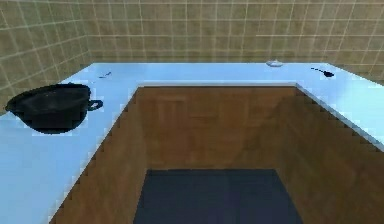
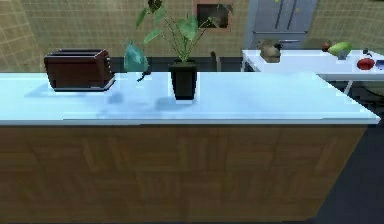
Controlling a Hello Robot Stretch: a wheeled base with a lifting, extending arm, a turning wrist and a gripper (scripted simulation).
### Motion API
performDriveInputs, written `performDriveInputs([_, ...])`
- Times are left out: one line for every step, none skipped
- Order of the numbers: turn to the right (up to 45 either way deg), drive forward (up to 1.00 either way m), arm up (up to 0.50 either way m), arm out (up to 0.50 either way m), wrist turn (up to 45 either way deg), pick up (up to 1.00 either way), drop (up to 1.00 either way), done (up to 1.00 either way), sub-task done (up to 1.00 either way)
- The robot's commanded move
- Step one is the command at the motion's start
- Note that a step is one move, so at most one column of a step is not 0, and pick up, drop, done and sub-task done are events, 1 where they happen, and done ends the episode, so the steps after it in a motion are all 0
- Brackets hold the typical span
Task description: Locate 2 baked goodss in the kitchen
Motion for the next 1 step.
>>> performDriveInputs([0.0, 0.75, 0.00, 0.00, 0.0, 0.00, 0.00, 0.00, 0.00])
